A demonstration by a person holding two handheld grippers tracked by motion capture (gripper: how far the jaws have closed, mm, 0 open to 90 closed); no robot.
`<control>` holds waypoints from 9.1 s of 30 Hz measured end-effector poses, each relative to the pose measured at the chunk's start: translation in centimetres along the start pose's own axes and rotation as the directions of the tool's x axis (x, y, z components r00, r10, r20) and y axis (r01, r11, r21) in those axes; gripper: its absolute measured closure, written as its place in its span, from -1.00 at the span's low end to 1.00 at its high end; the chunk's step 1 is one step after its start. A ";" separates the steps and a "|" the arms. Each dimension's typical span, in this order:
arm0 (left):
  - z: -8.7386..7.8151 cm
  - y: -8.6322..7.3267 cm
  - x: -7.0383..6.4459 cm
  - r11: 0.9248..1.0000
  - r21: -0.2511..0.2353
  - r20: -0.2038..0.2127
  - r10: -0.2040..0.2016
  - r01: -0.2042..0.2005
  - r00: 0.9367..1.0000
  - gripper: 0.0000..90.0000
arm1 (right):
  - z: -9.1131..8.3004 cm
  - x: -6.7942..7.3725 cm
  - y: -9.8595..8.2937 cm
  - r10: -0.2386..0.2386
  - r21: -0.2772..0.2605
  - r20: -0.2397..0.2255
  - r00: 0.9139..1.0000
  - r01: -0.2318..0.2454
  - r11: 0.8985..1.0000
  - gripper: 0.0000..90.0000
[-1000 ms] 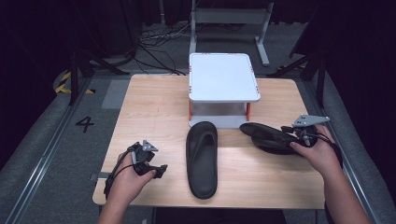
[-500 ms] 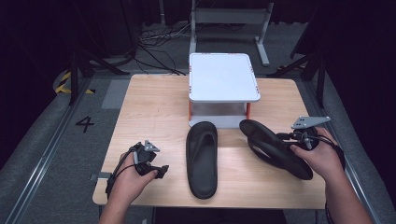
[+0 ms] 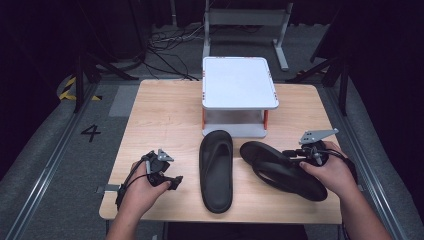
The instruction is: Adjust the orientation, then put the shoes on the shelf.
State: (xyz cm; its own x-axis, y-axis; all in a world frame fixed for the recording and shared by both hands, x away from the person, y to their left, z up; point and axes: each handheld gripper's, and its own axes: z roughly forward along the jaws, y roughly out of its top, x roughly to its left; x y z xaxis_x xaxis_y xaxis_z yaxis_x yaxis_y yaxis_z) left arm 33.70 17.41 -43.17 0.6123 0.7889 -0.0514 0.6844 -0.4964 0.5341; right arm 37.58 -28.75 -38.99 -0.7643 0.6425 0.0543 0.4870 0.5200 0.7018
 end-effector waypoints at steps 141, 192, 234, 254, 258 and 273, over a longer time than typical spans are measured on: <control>3.2 3.6 -2.7 0.995 0.056 0.217 0.072 -0.086 0.974 -0.14 | 9.9 3.9 4.3 -0.026 0.027 0.195 0.980 0.021 0.999 0.06; 3.0 1.6 -3.0 0.995 0.041 0.125 0.089 -0.095 0.988 -0.27 | 12.7 11.7 3.6 0.005 0.128 0.045 0.999 -0.010 0.992 -0.69; 2.4 1.8 -2.4 0.996 0.013 0.126 0.082 -0.084 0.989 -0.26 | 8.7 8.7 6.4 0.239 0.027 0.083 0.967 -0.242 0.970 0.73; 2.5 1.7 -2.3 0.997 0.020 0.138 0.076 -0.080 0.987 -0.26 | 8.7 3.8 9.1 0.410 -0.110 0.177 0.895 -0.396 0.912 0.73; 2.5 1.7 -2.2 0.997 0.021 0.139 0.076 -0.079 0.987 -0.26 | 9.1 3.3 9.5 0.427 -0.127 0.204 0.881 -0.408 0.904 0.73; 2.8 1.5 -2.1 0.996 0.046 0.140 0.073 -0.080 0.987 -0.27 | 11.5 1.9 11.2 0.496 -0.135 0.246 0.833 -0.477 0.868 0.72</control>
State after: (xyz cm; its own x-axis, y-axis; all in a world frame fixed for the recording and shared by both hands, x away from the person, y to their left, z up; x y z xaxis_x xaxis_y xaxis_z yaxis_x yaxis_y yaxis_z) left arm 34.56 13.98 -44.60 0.7099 0.6922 -0.1301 0.6506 -0.5738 0.4974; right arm 46.44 -15.29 -39.18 -0.2911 0.9314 0.2187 0.7304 0.0688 0.6795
